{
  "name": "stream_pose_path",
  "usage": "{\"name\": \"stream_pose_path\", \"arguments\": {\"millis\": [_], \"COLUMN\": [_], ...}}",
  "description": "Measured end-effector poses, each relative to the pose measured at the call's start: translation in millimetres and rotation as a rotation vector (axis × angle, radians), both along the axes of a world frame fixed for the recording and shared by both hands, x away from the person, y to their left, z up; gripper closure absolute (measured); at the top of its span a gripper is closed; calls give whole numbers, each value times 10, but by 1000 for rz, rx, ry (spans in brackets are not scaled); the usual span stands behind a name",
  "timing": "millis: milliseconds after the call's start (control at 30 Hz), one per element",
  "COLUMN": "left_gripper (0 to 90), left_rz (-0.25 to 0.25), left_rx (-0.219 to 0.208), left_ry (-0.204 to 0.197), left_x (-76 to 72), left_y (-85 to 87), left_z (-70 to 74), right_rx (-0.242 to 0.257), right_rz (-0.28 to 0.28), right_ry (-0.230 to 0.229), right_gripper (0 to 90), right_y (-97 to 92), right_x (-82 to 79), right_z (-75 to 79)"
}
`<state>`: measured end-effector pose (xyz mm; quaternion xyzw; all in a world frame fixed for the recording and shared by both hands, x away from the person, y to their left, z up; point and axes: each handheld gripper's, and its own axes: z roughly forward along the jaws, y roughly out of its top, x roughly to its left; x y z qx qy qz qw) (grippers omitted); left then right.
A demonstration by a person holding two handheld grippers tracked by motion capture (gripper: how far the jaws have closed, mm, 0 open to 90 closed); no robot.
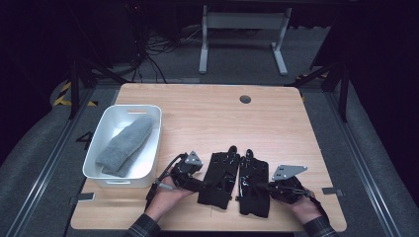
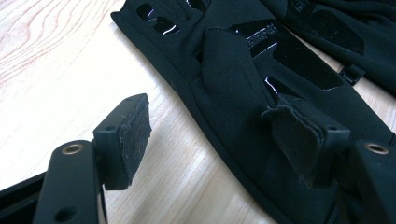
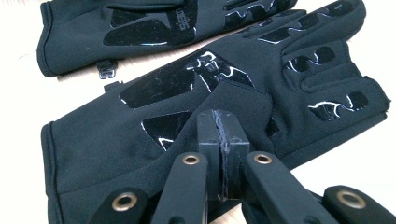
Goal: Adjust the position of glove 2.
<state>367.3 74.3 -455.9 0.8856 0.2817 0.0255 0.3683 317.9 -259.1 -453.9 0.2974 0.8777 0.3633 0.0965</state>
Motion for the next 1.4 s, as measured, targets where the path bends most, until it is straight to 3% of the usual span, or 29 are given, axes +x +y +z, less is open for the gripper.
{"name": "stream_pose_path", "arguments": {"millis": [167, 267, 367, 533, 667, 733, 867, 1100, 1400], "left_gripper": [327, 375, 412, 475, 572, 641, 828, 869, 872], "left_rz": [9, 22, 35, 39, 47, 50, 63, 87, 67], "left_rx": [-6, -27, -35, -5, 31, 29, 35, -26, -134], "left_ry": [-2, 7, 13, 17, 3, 3, 12, 50, 44], "left_x": [25, 56, 86, 90, 58, 48, 46, 50, 13], "left_y": [-5, 9, -11, -62, -111, -123, -122, -97, -74], "left_z": [5, 13, 4, -28, -43, -46, -35, 10, 202], "right_rx": [21, 54, 46, 13, -13, -14, -16, -18, 0], "right_rz": [9, -21, -44, -72, -86, -88, -76, -53, -39], "right_ry": [-6, -17, -20, -15, -10, -1, 4, 16, 20], "right_gripper": [891, 892, 892, 895, 896, 896, 895, 896, 896], "right_y": [-3, -105, -192, -296, -359, -377, -349, -298, -235], "right_x": [-3, -6, -6, -34, -47, -51, -53, -55, -45], "right_z": [24, 74, 71, 42, 12, -6, -14, -34, -23]}}
